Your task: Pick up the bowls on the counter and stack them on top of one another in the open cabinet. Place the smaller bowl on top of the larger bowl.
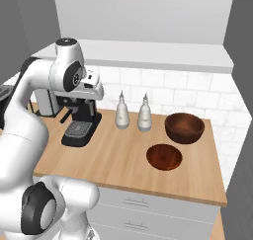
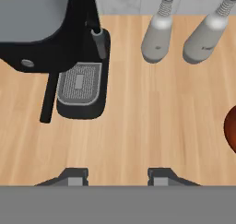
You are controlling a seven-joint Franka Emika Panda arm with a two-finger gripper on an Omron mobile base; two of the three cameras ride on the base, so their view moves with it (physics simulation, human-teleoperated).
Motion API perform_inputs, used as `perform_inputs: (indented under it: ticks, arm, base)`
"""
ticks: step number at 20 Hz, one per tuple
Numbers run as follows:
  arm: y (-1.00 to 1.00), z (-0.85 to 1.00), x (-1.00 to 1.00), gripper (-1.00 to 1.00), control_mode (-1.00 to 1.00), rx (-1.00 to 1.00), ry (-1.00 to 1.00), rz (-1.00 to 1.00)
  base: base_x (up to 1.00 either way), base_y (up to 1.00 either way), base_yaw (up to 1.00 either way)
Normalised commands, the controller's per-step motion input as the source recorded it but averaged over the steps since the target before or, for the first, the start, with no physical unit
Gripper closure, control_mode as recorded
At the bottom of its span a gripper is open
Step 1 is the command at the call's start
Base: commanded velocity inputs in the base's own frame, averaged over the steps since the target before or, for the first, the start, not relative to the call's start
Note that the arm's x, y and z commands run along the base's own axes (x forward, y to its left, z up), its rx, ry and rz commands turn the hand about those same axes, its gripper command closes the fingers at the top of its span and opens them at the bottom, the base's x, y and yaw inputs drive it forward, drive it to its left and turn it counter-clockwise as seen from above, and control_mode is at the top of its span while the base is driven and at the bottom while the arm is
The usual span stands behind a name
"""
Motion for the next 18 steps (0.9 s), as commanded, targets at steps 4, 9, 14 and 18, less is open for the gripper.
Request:
perform_inputs:
  ticks: [4, 9, 14, 18]
  arm:
    - [-0.33, -0.10, 0.00, -1.00, -1.00, 0.00, 0.00, 0.00]
    - [-1.00, -0.23, 0.02, -1.00, -1.00, -0.03, 0.00, 0.00]
    - [-1.00, -0.30, 0.03, -1.00, -1.00, -0.04, 0.00, 0.00]
    - [-1.00, -0.60, 0.00, -1.00, -1.00, -0.14, 0.00, 0.00]
  base:
    - [0.00, 0.00, 0.00]
    - [0.00, 0.00, 0.00]
    - [0.00, 0.00, 0.00]
    - [0.00, 0.00, 0.00]
